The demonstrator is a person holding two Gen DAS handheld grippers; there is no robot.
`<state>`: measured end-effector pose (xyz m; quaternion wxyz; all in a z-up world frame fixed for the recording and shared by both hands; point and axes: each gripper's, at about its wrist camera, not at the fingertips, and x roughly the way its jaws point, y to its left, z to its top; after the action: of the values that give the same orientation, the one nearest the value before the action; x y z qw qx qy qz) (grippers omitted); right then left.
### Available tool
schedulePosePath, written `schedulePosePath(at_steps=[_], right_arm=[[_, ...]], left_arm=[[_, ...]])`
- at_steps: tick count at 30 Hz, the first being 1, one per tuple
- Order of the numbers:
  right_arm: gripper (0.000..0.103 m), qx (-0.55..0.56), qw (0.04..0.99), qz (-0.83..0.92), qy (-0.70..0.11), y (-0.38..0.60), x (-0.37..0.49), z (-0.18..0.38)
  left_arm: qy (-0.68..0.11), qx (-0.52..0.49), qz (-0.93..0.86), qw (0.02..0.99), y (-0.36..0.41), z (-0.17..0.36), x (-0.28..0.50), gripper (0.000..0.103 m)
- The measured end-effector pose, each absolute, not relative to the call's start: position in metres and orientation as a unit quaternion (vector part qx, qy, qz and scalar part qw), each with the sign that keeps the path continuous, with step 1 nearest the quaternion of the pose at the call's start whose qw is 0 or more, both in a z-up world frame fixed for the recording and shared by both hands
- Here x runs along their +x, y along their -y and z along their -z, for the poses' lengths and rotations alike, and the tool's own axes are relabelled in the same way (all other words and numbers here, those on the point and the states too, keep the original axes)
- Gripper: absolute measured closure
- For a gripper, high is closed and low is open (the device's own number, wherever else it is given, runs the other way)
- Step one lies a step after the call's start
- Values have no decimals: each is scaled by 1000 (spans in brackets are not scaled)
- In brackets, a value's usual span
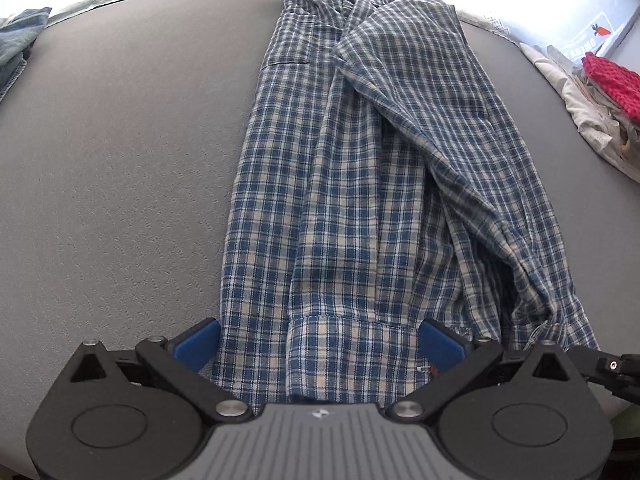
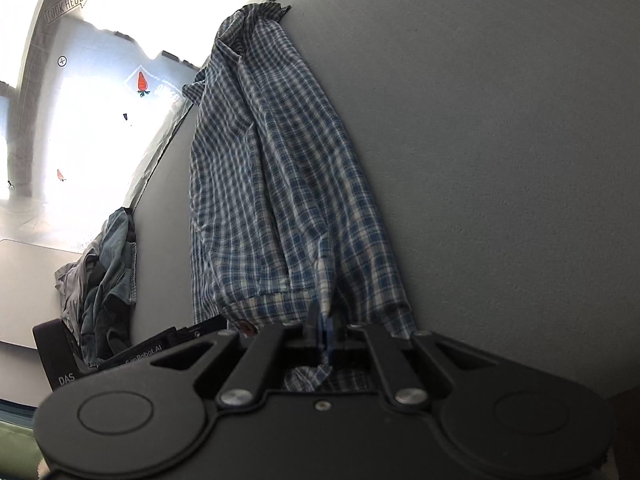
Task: Fold clothes
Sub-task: 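Grasp the shirt side edge with the right gripper and pull it straight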
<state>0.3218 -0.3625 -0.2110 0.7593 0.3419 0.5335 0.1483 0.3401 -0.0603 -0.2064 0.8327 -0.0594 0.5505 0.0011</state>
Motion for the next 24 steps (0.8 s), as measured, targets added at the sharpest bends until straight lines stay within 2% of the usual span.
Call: schedulePosePath(at_steps=[2, 7, 10, 11, 12, 14, 15, 17, 21, 24], right_arm=[[98, 326, 760, -141, -544, 362, 324, 211], [83, 269, 781, -124, -550, 356, 332, 196], [70, 186, 831, -109, -512, 346, 339, 169], [60, 163, 847, -107, -494, 343, 343, 161], [54, 143, 860, -109, -477, 340, 346, 155], [55, 96, 886, -118, -439, 332, 357, 146], [71, 78, 894, -126, -422, 328, 363, 142], [98, 61, 901, -153, -402, 320, 376, 138], [97, 35, 902, -188, -386, 293, 413, 134], [92, 8, 905, -202, -374, 267, 443, 132]], left_arm=[[-556, -38, -4, 830, 65, 207, 342, 0], [-554, -36, -8, 832, 61, 198, 346, 0], [-503, -41, -4, 863, 56, 174, 345, 0], [-491, -41, -5, 870, 56, 166, 348, 0], [-480, -41, -7, 876, 57, 160, 352, 0], [-463, -40, -11, 885, 59, 150, 362, 0], [-455, -39, -13, 889, 60, 146, 370, 0], [-442, -35, -12, 896, 56, 140, 378, 1], [-425, -27, -16, 905, 53, 137, 407, 4], [-411, -30, -6, 911, 46, 135, 430, 9]])
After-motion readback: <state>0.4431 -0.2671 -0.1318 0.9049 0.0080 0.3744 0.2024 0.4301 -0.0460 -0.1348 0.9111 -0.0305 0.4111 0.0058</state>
